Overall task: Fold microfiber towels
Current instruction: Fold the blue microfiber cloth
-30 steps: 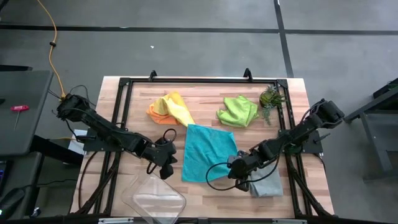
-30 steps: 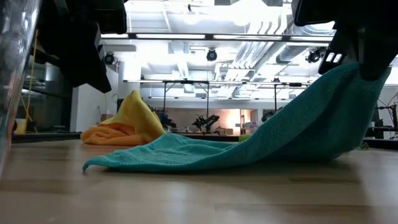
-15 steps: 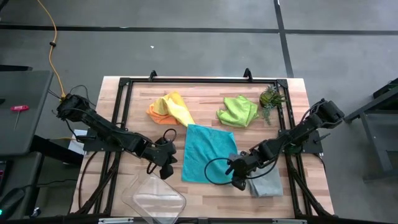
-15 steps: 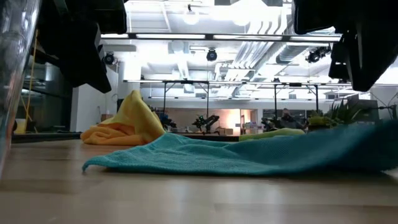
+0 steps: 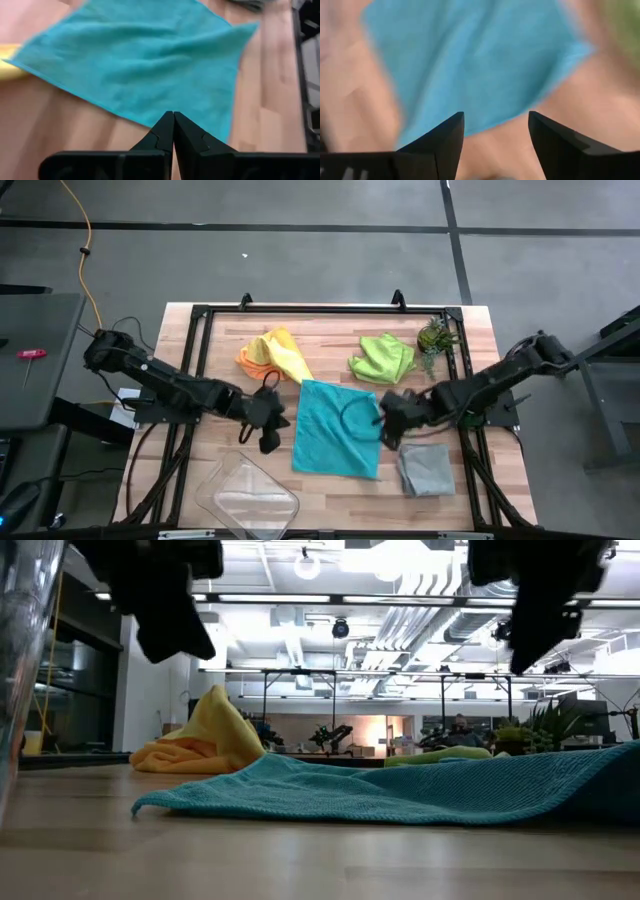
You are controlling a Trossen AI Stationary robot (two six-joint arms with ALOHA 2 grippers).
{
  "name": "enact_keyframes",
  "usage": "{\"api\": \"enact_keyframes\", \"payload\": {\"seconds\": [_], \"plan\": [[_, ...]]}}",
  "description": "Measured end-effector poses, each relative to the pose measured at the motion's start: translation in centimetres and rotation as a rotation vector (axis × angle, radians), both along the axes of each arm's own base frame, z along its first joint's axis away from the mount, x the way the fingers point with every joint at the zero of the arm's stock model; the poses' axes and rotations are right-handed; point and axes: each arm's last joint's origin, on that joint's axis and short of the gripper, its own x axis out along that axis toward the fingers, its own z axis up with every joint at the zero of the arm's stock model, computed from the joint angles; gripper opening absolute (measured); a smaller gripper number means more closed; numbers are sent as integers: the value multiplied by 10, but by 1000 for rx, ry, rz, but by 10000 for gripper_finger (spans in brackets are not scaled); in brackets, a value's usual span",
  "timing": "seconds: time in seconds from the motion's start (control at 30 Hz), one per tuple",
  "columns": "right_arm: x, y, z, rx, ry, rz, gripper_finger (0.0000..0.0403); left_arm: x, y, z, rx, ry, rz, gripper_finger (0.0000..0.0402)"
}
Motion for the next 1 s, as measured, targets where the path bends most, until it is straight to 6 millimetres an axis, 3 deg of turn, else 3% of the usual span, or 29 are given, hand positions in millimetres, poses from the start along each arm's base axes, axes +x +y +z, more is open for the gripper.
{"api": "enact_keyframes", "payload": {"seconds": [0.17,0.37,0.57,0.87,1.0], "plan": [[2,-35,-26,-19,-23,-123,199,9,15,-3,38,-18,22,0],[10,-63,-48,4,-122,-249,197,17,17,-9,76,-37,-5,0],[13,-65,-64,-29,-46,-227,197,26,21,-18,107,-44,28,0],[35,-58,-84,-154,60,-232,196,28,33,-18,103,-61,107,0],[32,-59,-90,-225,180,-245,197,28,38,-18,105,-57,127,0]]}}
